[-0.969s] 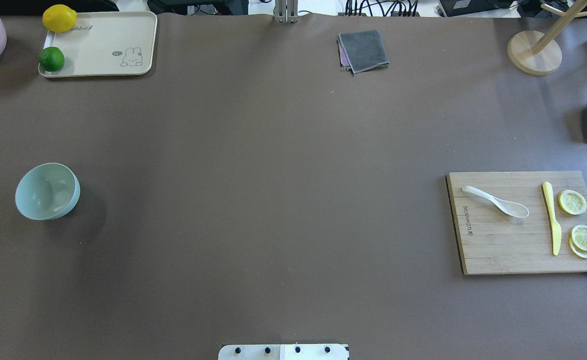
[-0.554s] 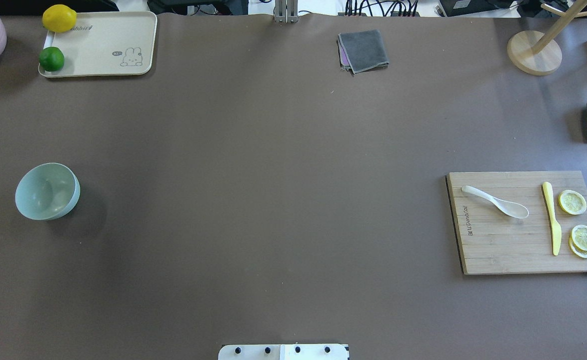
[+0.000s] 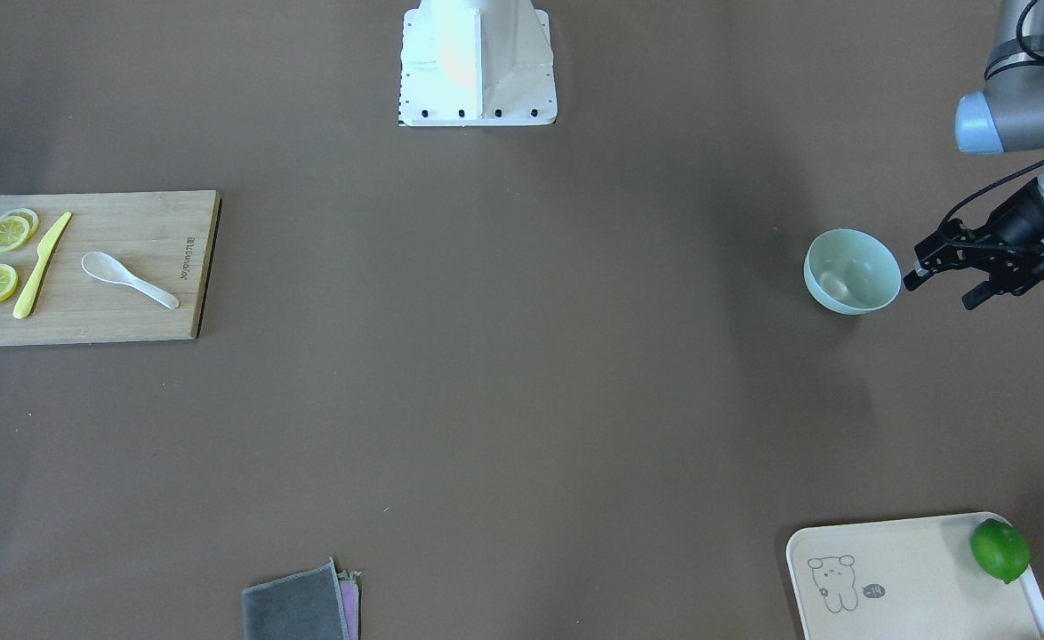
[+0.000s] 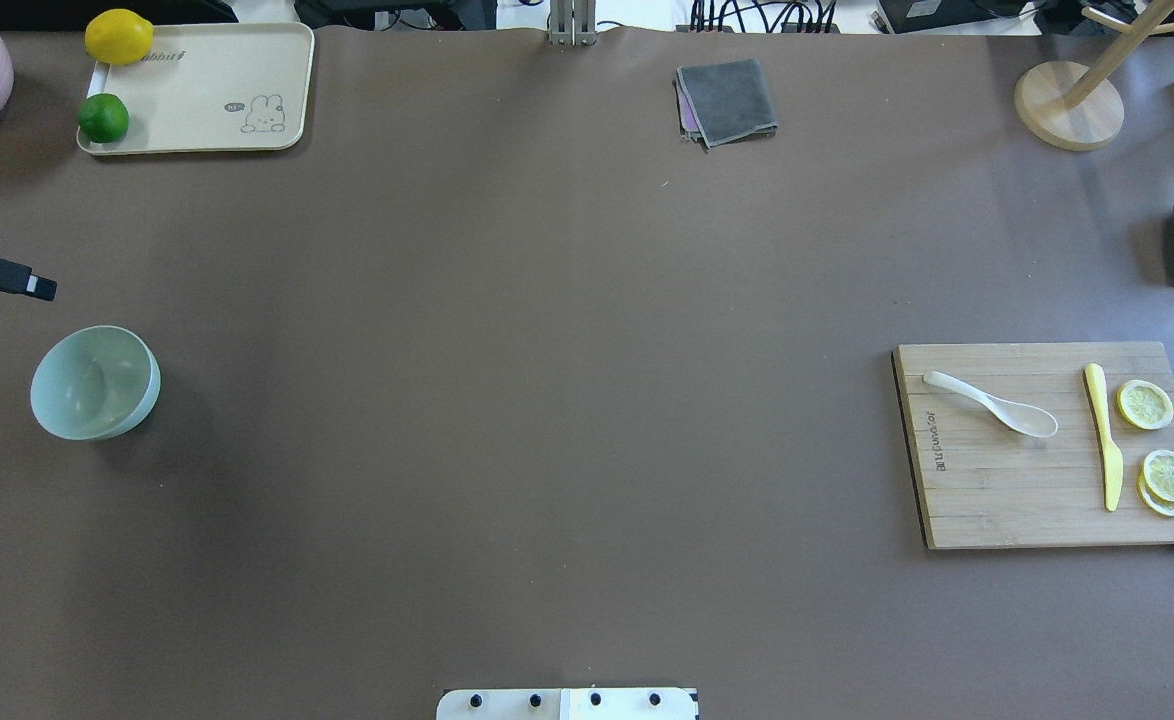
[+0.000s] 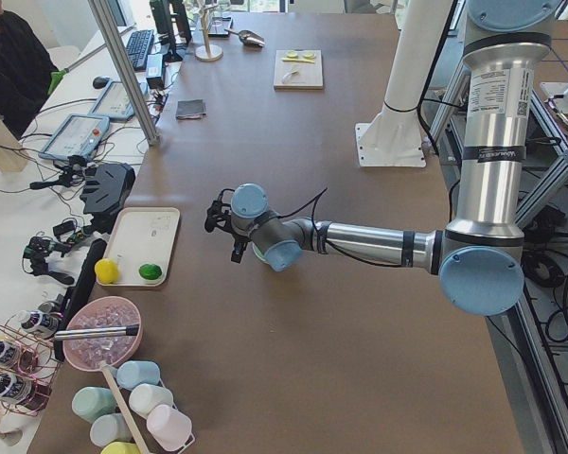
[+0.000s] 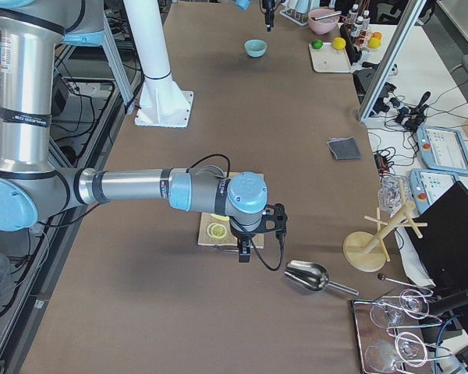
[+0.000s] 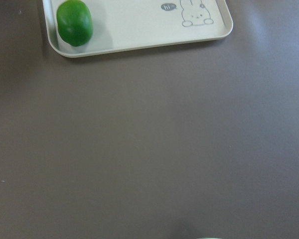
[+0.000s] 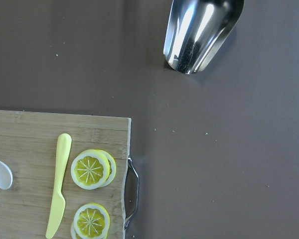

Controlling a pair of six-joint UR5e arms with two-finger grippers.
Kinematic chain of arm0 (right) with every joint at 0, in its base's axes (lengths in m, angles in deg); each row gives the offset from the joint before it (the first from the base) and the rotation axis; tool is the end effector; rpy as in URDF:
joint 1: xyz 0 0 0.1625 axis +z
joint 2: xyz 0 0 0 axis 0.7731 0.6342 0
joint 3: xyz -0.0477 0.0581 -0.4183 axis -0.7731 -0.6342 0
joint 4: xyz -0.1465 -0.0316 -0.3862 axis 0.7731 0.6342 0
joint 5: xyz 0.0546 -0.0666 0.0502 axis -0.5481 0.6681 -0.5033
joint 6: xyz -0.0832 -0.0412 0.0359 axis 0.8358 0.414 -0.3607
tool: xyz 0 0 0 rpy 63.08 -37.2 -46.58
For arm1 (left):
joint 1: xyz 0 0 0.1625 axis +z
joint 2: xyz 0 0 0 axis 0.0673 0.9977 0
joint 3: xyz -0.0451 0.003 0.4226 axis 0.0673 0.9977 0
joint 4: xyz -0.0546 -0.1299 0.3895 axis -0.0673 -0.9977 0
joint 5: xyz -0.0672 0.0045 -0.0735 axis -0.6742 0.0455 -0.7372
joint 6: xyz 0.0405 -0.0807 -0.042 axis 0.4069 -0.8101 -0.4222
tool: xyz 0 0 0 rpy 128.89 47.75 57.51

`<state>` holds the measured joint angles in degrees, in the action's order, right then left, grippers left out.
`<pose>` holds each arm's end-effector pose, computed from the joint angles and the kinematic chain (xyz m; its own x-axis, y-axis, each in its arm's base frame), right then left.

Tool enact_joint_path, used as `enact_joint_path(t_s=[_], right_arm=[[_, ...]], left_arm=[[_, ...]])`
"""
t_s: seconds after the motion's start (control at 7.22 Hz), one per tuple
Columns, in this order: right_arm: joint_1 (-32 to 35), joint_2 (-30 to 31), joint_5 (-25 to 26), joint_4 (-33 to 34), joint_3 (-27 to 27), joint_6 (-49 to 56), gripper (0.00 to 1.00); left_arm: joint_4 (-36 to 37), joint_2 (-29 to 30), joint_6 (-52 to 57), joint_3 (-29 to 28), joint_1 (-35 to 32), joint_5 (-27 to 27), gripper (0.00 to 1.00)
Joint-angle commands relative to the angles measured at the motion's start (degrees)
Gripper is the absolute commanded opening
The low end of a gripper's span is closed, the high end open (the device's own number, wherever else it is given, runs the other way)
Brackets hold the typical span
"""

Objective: Place spoon in bowl
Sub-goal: 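Reach the left gripper to the rim of the pale green bowl and grasp it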

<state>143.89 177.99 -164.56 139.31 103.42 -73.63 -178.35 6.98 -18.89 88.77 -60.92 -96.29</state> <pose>0.0813 -0.4215 0.6168 0.6417 -0.0649 0.7642 0.0399 0.9979 0.0513 0.1638 -0.4958 0.5700 0.5123 0.2204 -0.8300 0.0291 0.9615 0.2733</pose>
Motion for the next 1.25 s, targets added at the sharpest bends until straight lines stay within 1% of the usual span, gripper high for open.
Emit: enact_joint_path(t_s=[0.0, 0.14, 0.28, 0.42, 0.55, 0.69, 0.83, 0.97, 1.11], right_arm=[[0.0, 0.0, -0.03, 0.02, 0.08, 0.0, 1.0], [0.0, 0.0, -0.03, 0.02, 0.08, 0.0, 1.0], [0.0, 0.0, -0.03, 0.02, 0.0, 0.0, 1.0], [0.0, 0.08, -0.03, 0.02, -0.01, 0.0, 1.0], [0.0, 0.08, -0.03, 0.02, 0.08, 0.0, 1.0], [0.0, 0.08, -0.03, 0.02, 0.08, 0.0, 1.0], [0.0, 0.0, -0.03, 0.02, 0.08, -0.09, 1.0], [0.0, 0.0, -0.03, 0.02, 0.17, -0.09, 1.0], [0.0, -0.27, -0.12, -0.07, 0.17, -0.09, 1.0]], left_arm=[[-1.23, 0.01, -0.55, -2.85, 4.47, 0.04, 0.98], [-1.23, -0.17, -0.55, -2.93, 5.96, 0.04, 0.98], [-1.15, -0.25, -0.64, -3.02, 6.59, 0.04, 0.96], [-1.41, -1.21, -0.55, -3.72, 6.68, 0.04, 0.64], [-2.11, -1.48, -0.37, -3.99, 6.68, 0.04, 0.36], [-2.98, -1.49, -0.2, -3.99, 6.68, 0.04, 0.1], [-3.25, -1.83, -0.11, -3.73, 6.68, 0.04, 0.0], [-4.47, -2.45, -0.72, -3.64, 6.51, 0.04, 0.0], [-4.92, -2.97, -1.16, -2.68, 6.42, -1.26, 0.0]])
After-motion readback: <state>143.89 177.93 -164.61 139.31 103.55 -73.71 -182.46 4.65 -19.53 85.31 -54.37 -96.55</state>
